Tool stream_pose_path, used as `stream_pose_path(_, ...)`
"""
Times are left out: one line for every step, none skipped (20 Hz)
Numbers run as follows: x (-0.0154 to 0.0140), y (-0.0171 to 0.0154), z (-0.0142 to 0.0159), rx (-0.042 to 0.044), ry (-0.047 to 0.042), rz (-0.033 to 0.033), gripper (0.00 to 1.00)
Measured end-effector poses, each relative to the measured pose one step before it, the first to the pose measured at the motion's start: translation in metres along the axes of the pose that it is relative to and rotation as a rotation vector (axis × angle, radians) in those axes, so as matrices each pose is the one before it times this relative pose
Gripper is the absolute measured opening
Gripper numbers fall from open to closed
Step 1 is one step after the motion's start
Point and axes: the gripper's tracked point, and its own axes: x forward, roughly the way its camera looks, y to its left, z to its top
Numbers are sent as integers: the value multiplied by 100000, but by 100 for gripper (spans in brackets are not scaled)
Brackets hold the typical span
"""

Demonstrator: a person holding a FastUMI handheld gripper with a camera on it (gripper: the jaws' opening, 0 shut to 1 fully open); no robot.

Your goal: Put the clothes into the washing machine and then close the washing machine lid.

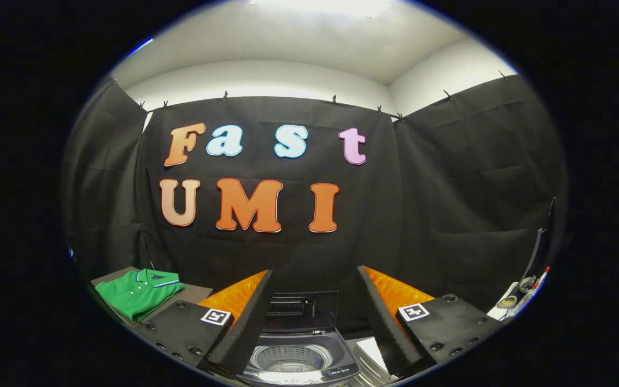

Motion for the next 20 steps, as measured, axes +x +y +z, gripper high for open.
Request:
stream_pose_path(-41, 238, 286, -534, 20, -533, 97)
stream_pose_path(-41, 214, 200, -696, -211, -443, 97)
stream_pose_path(-42, 330, 313, -577, -197, -551, 97)
stream_pose_path(-121, 335, 78, -327, 3, -330, 97)
stream_pose_path(-264, 583, 156, -166, 19, -279, 97)
stream_pose_path(-80, 318, -33, -62, 461, -1070, 97)
stream_pose_path(-235, 406, -120, -48, 433, -343, 97)
stream_pose_path(-375, 830, -7, 261, -40, 381, 97)
stream_pose_path(-265, 916, 84, 255, -411, 775, 97)
stream_pose_path(-372, 877, 57, 8, 80, 444, 97)
stream_pose_path(-404, 842, 104, -199, -62, 772, 97)
stream_pose_path(-317, 1034, 343, -248, -815, 478, 97)
stream_pose_path(-268, 908, 369, -365, -675, -285, 97)
stream_pose_path(5, 950, 26, -630, 896, -800, 97)
stream_pose_path(-7, 1211, -193, -441, 1283, -410, 97)
stream_pose_path(-57, 1529, 104, 568, 409, 70, 97)
stream_pose_path(-45, 1666, 484, 1463, -421, 833, 97)
stream_pose_path(-33, 1859, 306, 2275, -236, 1292, 97)
stream_pose_path(20, 2062, 188, 2440, 351, 2041, 97)
stream_pose_path(172, 2148, -30, 2299, 726, 2515, 97)
